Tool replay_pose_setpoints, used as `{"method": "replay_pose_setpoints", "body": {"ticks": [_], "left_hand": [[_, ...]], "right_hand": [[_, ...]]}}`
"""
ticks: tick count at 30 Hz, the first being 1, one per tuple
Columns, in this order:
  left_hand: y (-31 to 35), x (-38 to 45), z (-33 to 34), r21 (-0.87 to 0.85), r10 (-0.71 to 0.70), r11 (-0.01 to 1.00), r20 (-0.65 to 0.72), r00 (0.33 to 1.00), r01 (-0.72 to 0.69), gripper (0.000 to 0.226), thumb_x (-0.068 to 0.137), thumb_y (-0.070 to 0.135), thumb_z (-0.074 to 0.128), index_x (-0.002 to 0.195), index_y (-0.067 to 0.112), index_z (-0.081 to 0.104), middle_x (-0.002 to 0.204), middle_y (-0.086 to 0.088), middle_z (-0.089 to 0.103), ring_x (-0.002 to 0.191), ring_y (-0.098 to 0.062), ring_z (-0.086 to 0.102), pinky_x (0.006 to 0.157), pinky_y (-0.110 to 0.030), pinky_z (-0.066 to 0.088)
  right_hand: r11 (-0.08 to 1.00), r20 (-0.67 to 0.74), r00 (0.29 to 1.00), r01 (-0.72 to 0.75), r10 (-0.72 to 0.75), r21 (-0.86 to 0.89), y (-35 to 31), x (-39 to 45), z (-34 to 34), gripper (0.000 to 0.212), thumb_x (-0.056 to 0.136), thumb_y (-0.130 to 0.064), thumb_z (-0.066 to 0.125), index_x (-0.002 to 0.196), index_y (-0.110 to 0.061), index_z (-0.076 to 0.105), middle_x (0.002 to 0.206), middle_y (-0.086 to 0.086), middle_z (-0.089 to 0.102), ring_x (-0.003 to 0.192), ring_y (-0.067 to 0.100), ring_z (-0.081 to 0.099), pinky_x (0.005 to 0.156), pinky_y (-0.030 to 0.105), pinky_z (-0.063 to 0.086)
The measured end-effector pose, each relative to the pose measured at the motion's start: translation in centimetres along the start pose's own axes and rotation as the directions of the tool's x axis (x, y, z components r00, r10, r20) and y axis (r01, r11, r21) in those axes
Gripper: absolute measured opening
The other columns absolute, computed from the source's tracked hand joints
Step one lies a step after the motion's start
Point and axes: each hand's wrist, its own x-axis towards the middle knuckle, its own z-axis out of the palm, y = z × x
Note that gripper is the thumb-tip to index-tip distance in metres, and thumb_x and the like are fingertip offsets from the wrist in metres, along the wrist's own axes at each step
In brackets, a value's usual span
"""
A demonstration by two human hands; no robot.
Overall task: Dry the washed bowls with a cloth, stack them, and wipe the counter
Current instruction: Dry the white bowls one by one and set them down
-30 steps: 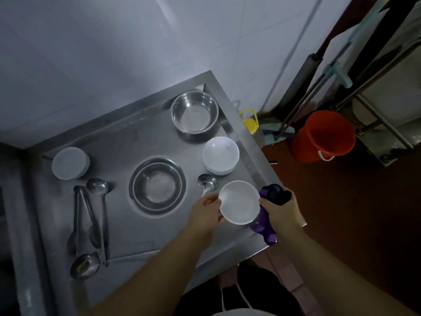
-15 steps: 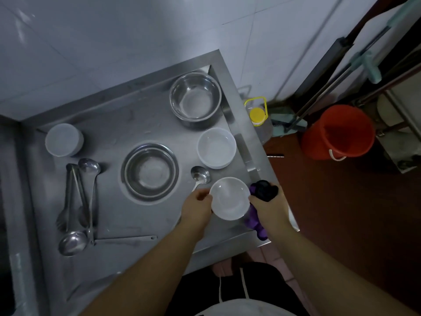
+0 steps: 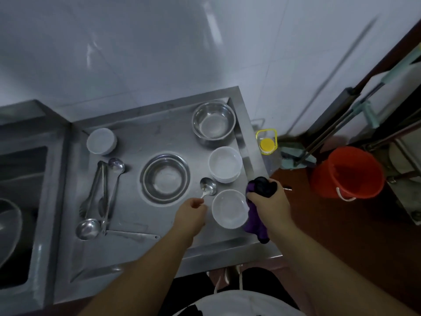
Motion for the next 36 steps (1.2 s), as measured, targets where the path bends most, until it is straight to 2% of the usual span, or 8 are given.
{"method": "replay_pose_setpoints", "body": {"ticks": [9,13,16,22,26,29,33,36], "left_hand": [[-0.3,-1.8,-8.4,0.053,0.086,0.995,-0.117,0.989,-0.081,0.024,0.096,0.02,0.061,0.118,0.028,0.066,0.104,-0.001,0.072,0.092,-0.02,0.072,0.085,-0.042,0.065],[-1.3,-1.2,-13.8,0.117,0.093,0.99,-0.166,0.982,-0.074,0.02,0.097,0.024,0.057,0.114,0.031,0.064,0.097,-0.002,0.072,0.076,-0.019,0.069,0.054,-0.029,0.057],[-2.9,0.0,-17.7,0.145,0.085,0.988,-0.168,0.982,-0.061,0.025,0.099,0.022,0.056,0.122,0.028,0.063,0.1,0.0,0.07,0.081,-0.016,0.068,0.056,-0.025,0.05],[-4.0,5.0,-26.1,0.193,0.089,0.98,-0.167,0.982,-0.056,0.027,0.099,0.02,0.057,0.124,0.026,0.063,0.099,0.003,0.068,0.076,-0.013,0.065,0.058,-0.024,0.048],[-3.8,9.5,-31.8,0.244,0.129,0.966,-0.164,0.978,-0.086,0.026,0.097,0.021,0.059,0.122,0.024,0.066,0.11,-0.001,0.07,0.091,-0.02,0.067,0.082,-0.034,0.058],[-3.9,13.0,-35.1,0.243,0.129,0.966,-0.16,0.979,-0.088,0.026,0.095,0.022,0.059,0.119,0.026,0.066,0.107,0.0,0.07,0.091,-0.021,0.068,0.08,-0.033,0.058],[-3.5,17.2,-38.0,0.29,0.133,0.953,-0.129,0.983,-0.091,0.03,0.095,0.025,0.059,0.124,0.026,0.066,0.099,0.009,0.064,0.082,-0.008,0.061,0.064,-0.024,0.046],[-2.4,20.6,-39.4,0.32,0.146,0.942,-0.124,0.981,-0.1,0.031,0.096,0.025,0.06,0.126,0.025,0.065,0.117,0.001,0.068,0.085,-0.011,0.06,0.068,-0.025,0.046]], "right_hand": [[0.996,0.332,0.942,0.077,-0.054,-0.054,-3.9,-3.8,8.5,0.051,0.065,-0.035,0.079,0.112,-0.043,0.06,0.106,-0.006,0.071,0.098,0.022,0.07,0.084,0.043,0.059],[0.994,0.409,0.912,0.068,-0.025,-0.091,-4.6,-5.0,13.6,0.045,0.068,-0.031,0.082,0.104,-0.044,0.058,0.107,-0.006,0.069,0.097,0.021,0.069,0.083,0.043,0.06],[0.987,0.446,0.895,0.077,-0.007,-0.139,-4.8,-5.8,17.9,0.042,0.078,-0.024,0.083,0.105,-0.04,0.055,0.11,-0.001,0.067,0.097,0.024,0.069,0.083,0.043,0.061],[0.977,0.369,0.922,-0.042,0.118,-0.208,-5.3,-6.4,27.0,0.064,0.079,-0.028,0.084,0.131,-0.021,0.047,0.114,0.007,0.063,0.097,0.029,0.068,0.081,0.045,0.061],[0.973,0.307,0.93,-0.158,0.204,-0.171,-5.4,-6.6,32.9,0.044,0.071,-0.026,0.085,0.106,-0.018,0.06,0.102,0.012,0.072,0.09,0.034,0.074,0.085,0.059,0.063],[0.975,0.301,0.929,-0.184,0.214,-0.123,-5.0,-6.6,36.8,0.037,0.065,-0.023,0.084,0.094,-0.026,0.061,0.094,0.011,0.074,0.083,0.035,0.077,0.079,0.061,0.065],[0.958,0.315,0.907,-0.286,0.278,-0.024,-4.1,-6.5,40.6,0.032,0.073,-0.021,0.084,0.097,-0.029,0.064,0.084,0.008,0.079,0.071,0.028,0.08,0.062,0.049,0.065],[0.916,0.327,0.87,-0.401,0.369,0.033,-3.9,-6.0,42.7,0.021,0.089,-0.018,0.077,0.106,-0.02,0.064,0.078,0.008,0.08,0.066,0.027,0.079,0.055,0.04,0.061]]}}
